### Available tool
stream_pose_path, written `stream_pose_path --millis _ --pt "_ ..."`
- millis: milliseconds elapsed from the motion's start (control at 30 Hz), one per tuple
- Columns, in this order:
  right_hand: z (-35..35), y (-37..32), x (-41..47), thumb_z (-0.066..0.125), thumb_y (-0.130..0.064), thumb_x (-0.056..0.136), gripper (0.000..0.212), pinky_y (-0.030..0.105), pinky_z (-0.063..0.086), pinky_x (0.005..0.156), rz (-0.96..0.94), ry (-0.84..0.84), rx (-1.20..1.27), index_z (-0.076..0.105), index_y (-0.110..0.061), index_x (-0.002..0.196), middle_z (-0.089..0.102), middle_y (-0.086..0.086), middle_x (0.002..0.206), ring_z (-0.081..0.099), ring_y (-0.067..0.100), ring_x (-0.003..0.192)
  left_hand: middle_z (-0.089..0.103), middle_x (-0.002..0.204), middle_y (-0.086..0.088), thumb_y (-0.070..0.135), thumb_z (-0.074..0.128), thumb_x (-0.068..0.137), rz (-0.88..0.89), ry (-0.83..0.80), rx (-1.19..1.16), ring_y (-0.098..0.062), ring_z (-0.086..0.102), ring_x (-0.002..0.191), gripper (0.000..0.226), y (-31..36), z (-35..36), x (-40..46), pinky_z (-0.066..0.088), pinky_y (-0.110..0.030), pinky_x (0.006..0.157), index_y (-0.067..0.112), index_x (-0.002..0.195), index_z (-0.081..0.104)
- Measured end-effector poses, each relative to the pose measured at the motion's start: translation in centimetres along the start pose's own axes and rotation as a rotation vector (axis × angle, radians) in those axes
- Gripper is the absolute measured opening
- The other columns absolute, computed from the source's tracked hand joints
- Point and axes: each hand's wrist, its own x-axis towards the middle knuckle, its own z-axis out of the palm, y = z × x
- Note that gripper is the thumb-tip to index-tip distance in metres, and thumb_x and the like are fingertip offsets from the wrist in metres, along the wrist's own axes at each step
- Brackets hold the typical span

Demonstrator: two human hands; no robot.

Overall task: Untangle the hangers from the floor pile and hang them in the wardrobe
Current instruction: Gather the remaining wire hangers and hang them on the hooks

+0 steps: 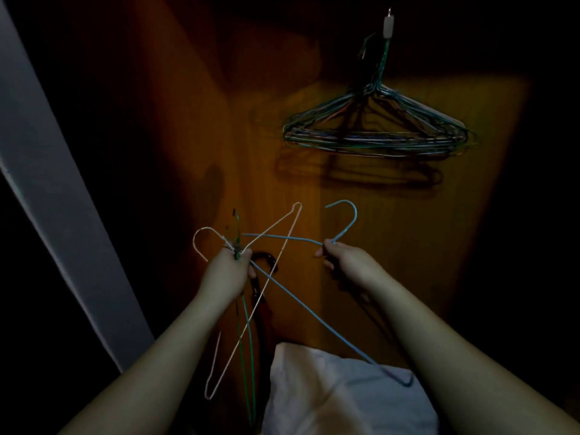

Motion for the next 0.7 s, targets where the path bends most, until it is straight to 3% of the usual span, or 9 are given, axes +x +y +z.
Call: stream_pose_path --millis 100,200,300,367,500,600,633,700 --pt "-3.0 -1.2 0.0 0.032 -0.045 0.104 0.041 0.02 0.02 0.045 -0.04 0.076 -0.106 0.061 -0.018 0.093 0.043 -0.001 0.061 0.032 0.011 0.046 0.053 0.049 0.0 0.031 0.042 0.104 -0.016 0.019 0.006 -0.017 0.052 0.051 0.049 0.0 -0.1 0.5 0.031 -0.024 0.049 0.005 0.072 0.068" --pt "-6.3 -3.1 0.2 0.033 -0.042 0.104 0.036 0.019 0.027 0.04 -0.121 0.213 -0.263 0.055 -0.017 0.093 0.054 0.002 0.065 0.045 0.012 0.047 0.055 0.047 -0.003 0.034 0.037 0.106 -0.054 -0.016 -0.027 -0.019 0.054 0.047 0.051 0.0 0.0 1.0 0.034 -0.024 0.05 0.004 0.08 0.069" --pt "-9.5 -5.5 0.3 0.035 -0.037 0.105 0.032 0.017 0.027 0.033 -0.193 0.298 -0.375 0.049 -0.019 0.082 0.058 0.0 0.064 0.041 0.005 0.035 0.058 0.053 -0.011 0.037 0.032 0.106 -0.078 -0.058 -0.057 -0.023 0.053 0.05 0.057 0.5 0.1 1.5 0.039 -0.026 0.054 0.007 0.078 0.071" --pt "-11.2 -7.0 0.4 0.036 -0.037 0.105 0.032 0.016 0.03 0.036 -0.225 0.321 -0.443 0.051 -0.018 0.083 0.061 -0.002 0.066 0.042 0.005 0.038 0.058 0.054 -0.01 0.038 0.031 0.106 -0.096 -0.071 -0.069 -0.021 0.049 0.049 0.056 1.1 0.1 1.7 0.037 -0.026 0.051 0.009 0.082 0.072" --pt "-13.6 -9.7 1.4 0.031 -0.04 0.105 0.04 0.017 0.035 0.049 -0.303 0.397 -0.556 0.06 -0.014 0.097 0.063 0.0 0.079 0.048 0.01 0.058 0.059 0.052 -0.01 0.038 0.035 0.105 -0.097 -0.062 -0.11 -0.019 0.045 0.043 0.05 1.9 0.1 2.5 0.034 -0.024 0.046 0.008 0.085 0.069" --pt "-14.9 -12.3 2.6 0.031 -0.04 0.105 0.045 0.033 0.038 0.076 -0.352 0.465 -0.616 0.058 -0.006 0.117 0.06 0.013 0.108 0.056 0.026 0.094 0.057 0.047 -0.01 0.039 0.038 0.104 -0.073 -0.059 -0.129 -0.021 0.045 0.042 0.05 2.6 0.1 3.1 0.034 -0.026 0.049 0.007 0.078 0.067" --pt "-15.2 -13.2 3.0 0.032 -0.039 0.105 0.043 0.035 0.037 0.074 -0.364 0.477 -0.639 0.056 -0.004 0.114 0.06 0.015 0.106 0.056 0.029 0.091 0.057 0.048 -0.011 0.038 0.039 0.104 -0.059 -0.06 -0.131 -0.021 0.046 0.042 0.05 2.7 0.1 3.3 0.035 -0.027 0.051 0.007 0.076 0.066" --pt "-15.9 -15.1 3.9 0.032 -0.038 0.105 0.034 0.033 0.035 0.057 -0.388 0.482 -0.669 0.052 -0.009 0.103 0.062 0.01 0.088 0.052 0.022 0.066 0.063 0.063 -0.023 0.039 0.042 0.103 -0.043 -0.062 -0.173 -0.023 0.05 0.049 0.046 3.0 0.0 3.7 0.039 -0.031 0.057 0.008 0.078 0.065"
